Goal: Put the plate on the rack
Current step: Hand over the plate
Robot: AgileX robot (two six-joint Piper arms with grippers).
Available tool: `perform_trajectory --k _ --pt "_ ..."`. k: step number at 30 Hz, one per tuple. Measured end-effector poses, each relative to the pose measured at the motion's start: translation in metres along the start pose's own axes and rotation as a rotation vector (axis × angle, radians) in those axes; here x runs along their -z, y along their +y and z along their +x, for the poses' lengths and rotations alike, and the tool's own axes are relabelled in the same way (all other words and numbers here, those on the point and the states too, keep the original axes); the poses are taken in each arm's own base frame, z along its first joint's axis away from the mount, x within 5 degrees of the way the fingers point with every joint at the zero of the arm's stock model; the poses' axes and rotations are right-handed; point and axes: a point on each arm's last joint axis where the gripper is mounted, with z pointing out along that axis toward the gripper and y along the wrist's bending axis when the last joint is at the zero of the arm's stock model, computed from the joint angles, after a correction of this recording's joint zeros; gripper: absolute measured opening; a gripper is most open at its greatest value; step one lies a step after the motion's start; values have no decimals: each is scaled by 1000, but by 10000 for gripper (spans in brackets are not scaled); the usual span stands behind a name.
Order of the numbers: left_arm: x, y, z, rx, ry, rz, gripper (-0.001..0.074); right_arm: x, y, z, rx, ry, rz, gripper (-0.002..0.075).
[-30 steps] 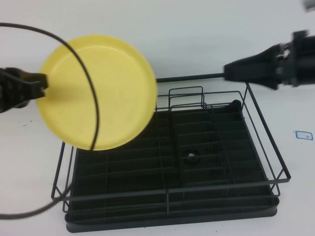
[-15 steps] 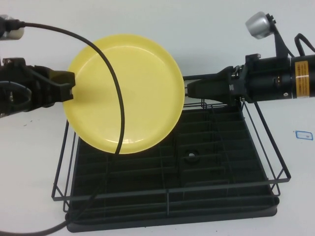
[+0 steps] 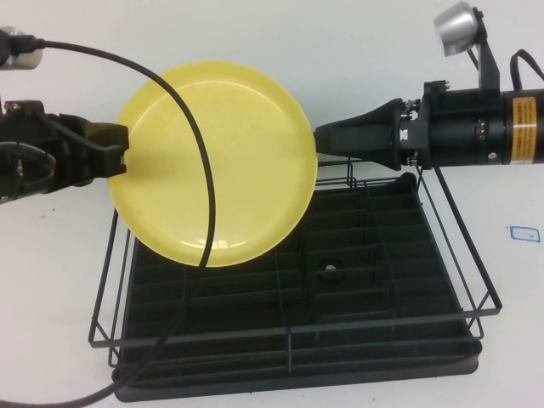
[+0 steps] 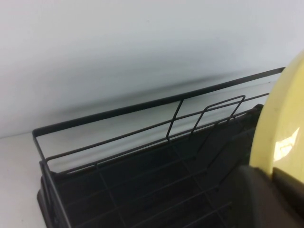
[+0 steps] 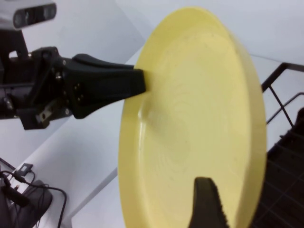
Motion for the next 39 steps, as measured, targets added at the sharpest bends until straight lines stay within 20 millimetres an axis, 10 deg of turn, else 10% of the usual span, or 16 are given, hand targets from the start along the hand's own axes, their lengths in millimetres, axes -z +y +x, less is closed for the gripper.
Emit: perform_trajectory --k 13,21,33,39 --pt "0 1 -1 2 -6 -7 6 -20 2 4 37 -6 47 414" --pt "0 -1 -2 12 -23 6 10 -29 -15 15 -22 5 47 90" --pt "1 -4 -2 13 -16 42 16 -29 -19 15 35 -3 57 66" --pt "4 -19 -10 122 -37 199 253 -29 -23 17 103 26 101 35"
